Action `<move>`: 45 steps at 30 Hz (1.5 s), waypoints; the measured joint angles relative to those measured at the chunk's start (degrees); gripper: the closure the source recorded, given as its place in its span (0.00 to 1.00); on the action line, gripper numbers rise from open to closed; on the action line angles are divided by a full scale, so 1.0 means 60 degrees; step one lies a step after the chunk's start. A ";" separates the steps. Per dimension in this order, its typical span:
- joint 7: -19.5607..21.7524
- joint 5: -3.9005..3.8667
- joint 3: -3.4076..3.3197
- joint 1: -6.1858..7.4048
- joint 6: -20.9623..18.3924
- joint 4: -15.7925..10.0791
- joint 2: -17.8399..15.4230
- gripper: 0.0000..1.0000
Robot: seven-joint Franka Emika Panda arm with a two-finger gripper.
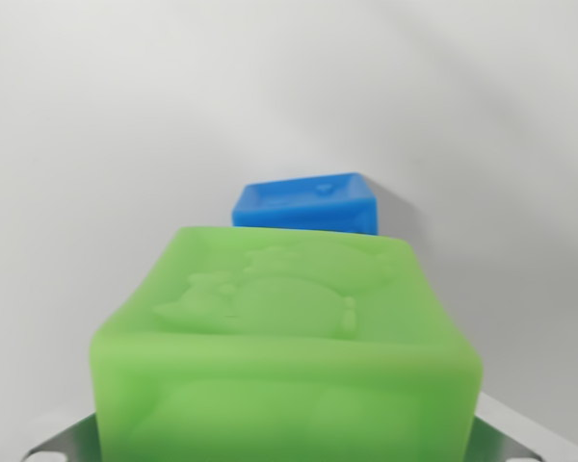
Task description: Stack cube
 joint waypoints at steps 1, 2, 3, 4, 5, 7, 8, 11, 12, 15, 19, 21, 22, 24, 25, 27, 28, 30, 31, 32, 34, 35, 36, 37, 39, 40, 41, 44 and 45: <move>-0.0092 0.0000 0.0000 -0.0025 -0.0013 0.0044 0.0030 1.00; -0.0174 0.0000 0.0000 -0.0048 -0.0030 0.0086 0.0058 1.00; -0.0264 0.0000 0.0000 -0.0070 -0.0044 0.0124 0.0085 1.00; -0.0337 0.0000 0.0000 -0.0092 -0.0061 0.0160 0.0107 1.00; -0.0359 0.0000 0.0000 -0.0102 -0.0067 0.0176 0.0118 1.00; -0.0408 0.0000 0.0000 -0.0126 -0.0056 0.0215 0.0177 1.00; -0.0417 0.0000 0.0000 -0.0128 -0.0021 0.0219 0.0225 1.00; -0.0424 0.0000 0.0004 -0.0127 0.0168 0.0222 0.0466 1.00; -0.0424 0.0000 0.0005 -0.0128 0.0236 0.0225 0.0550 1.00; -0.0425 0.0000 0.0005 -0.0128 0.0396 0.0233 0.0733 1.00; -0.0426 0.0000 0.0006 -0.0128 0.0607 0.0251 0.0945 1.00; -0.0426 0.0000 0.0006 -0.0128 0.0666 0.0265 0.1021 1.00; -0.0426 0.0000 0.0006 -0.0128 0.0709 0.0274 0.1071 1.00; -0.0426 0.0000 0.0006 -0.0128 0.0785 0.0287 0.1155 1.00; -0.0426 0.0000 0.0006 -0.0128 0.0823 0.0295 0.1201 1.00; -0.0426 0.0000 0.0006 -0.0128 0.0887 0.0307 0.1279 1.00; -0.0426 0.0000 0.0006 -0.0128 0.0917 0.0311 0.1313 1.00; -0.0426 0.0000 0.0006 -0.0128 0.0966 0.0317 0.1369 1.00; -0.0426 0.0000 0.0006 -0.0128 0.0984 0.0320 0.1392 1.00; -0.0426 0.0000 0.0006 -0.0128 0.0993 0.0322 0.1402 1.00; -0.0426 0.0000 0.0006 -0.0128 0.1020 0.0329 0.1437 1.00; -0.0426 0.0000 0.0006 -0.0128 0.1033 0.0333 0.1452 1.00; -0.0426 0.0000 0.0006 -0.0127 0.1043 0.0337 0.1460 1.00; -0.0426 0.0000 0.0007 -0.0128 0.1046 0.0340 0.1461 1.00; -0.0426 0.0000 0.0007 -0.0128 0.1047 0.0341 0.1461 0.00; -0.0426 0.0000 0.0007 -0.0127 0.1048 0.0341 0.1461 0.00; -0.0426 0.0000 0.0007 -0.0128 0.1048 0.0341 0.1461 0.00; -0.0426 0.0000 0.0007 -0.0128 0.1048 0.0341 0.1461 0.00; -0.0426 0.0000 0.0008 -0.0127 0.1048 0.0341 0.1461 0.00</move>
